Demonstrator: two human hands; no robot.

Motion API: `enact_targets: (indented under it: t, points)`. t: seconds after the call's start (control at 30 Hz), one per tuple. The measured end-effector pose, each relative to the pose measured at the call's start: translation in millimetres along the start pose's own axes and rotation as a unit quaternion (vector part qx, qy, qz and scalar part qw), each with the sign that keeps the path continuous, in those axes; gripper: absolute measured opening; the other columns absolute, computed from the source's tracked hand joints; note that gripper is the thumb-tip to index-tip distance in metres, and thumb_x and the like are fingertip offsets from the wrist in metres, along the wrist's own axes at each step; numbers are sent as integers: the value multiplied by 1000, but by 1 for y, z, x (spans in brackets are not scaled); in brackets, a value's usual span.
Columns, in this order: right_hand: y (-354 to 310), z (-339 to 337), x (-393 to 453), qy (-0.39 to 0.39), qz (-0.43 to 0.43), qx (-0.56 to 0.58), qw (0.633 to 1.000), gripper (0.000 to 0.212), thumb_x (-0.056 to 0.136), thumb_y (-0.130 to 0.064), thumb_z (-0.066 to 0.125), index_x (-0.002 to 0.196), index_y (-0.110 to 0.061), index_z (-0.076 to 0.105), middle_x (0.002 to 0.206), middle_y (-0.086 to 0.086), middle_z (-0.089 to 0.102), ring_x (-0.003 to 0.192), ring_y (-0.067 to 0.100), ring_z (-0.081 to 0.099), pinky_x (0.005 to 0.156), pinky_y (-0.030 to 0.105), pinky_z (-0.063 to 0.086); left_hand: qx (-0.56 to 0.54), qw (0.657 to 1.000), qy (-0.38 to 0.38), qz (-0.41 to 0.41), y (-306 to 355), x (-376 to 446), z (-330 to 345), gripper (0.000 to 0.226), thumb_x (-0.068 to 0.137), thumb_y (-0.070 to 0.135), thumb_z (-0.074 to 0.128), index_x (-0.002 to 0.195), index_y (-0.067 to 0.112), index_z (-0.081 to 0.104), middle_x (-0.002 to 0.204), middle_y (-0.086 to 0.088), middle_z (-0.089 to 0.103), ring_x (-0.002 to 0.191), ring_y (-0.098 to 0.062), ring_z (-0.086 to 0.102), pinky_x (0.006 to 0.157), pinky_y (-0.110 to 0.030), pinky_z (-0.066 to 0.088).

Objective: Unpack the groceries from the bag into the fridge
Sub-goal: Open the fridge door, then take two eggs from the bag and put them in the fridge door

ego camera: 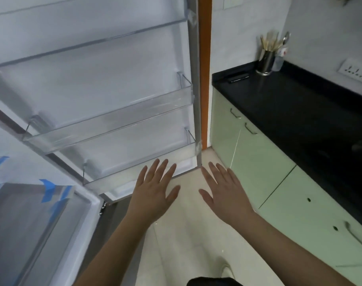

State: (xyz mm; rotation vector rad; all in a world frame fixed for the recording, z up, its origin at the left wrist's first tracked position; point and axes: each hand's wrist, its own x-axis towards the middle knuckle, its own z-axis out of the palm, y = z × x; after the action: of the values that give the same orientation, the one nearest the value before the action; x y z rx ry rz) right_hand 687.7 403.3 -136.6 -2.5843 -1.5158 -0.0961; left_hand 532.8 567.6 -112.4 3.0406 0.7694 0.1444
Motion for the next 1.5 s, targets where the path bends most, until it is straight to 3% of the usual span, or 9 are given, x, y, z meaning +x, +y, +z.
enact_targets:
  t: [0.23,0.33,0.5,0.6,0.7,0.83,1.0,1.2,1.5]
  points:
    - [-55,-11,-45,14,63,-22,998,58,95,-47,30,142,-16,43,147,12,43,134,31,41,112,44,19,-1,998,22,57,-24,-34,-6,64,97,62,15,153,31,18,161,3,12,148,-16,-1,118,-37,-10]
    - [-69,-14,-64,8,98,-36,995,59,95,-48,28,143,-15,41,148,12,42,135,31,40,111,45,20,-7,996,11,87,-25,-46,-7,65,97,62,14,154,31,16,162,4,10,149,-16,-3,117,-36,-12]
    - [-74,-21,-103,-11,171,-53,984,61,94,-49,26,143,-16,42,147,11,43,135,31,40,111,47,26,-22,988,5,151,-2,-49,-12,63,97,59,16,152,29,25,159,2,25,148,-21,15,120,-43,9]
    - [-66,-29,-129,-12,215,-70,974,61,94,-49,26,142,-16,43,146,12,44,134,31,42,109,46,22,-41,982,-4,184,21,-47,-15,66,95,60,12,152,29,25,159,2,25,148,-22,15,119,-41,8]
    - [-56,-39,-156,-1,262,-75,962,61,94,-49,26,143,-16,42,146,11,44,134,31,41,113,46,22,-48,969,-8,241,51,-51,-17,69,94,61,9,153,29,22,161,2,19,149,-21,9,119,-39,1]
    - [-46,-51,-195,15,328,-62,943,61,94,-50,25,144,-17,40,147,10,43,136,29,39,112,46,27,-54,951,-10,303,99,-60,-19,65,96,60,15,152,30,20,160,2,22,149,-21,12,120,-44,9]
    - [-29,-69,-267,32,399,-69,914,60,93,-49,28,143,-17,42,147,6,44,136,28,40,111,46,30,-51,925,-16,376,172,-85,-27,65,95,61,11,153,34,2,163,3,9,150,-21,1,119,-40,0]
    - [-12,-88,-392,54,488,-72,868,60,95,-48,29,145,-16,37,151,6,38,141,28,32,114,46,26,-48,876,-22,480,278,-144,-40,67,92,62,4,153,34,2,163,6,3,150,-21,-6,119,-42,-2]
    - [-9,-105,-553,69,602,-65,793,60,96,-48,28,147,-17,33,153,7,34,141,28,30,115,44,25,-27,801,-18,597,413,-243,-47,65,95,60,12,154,33,2,163,4,-1,149,-20,-11,118,-40,-8]
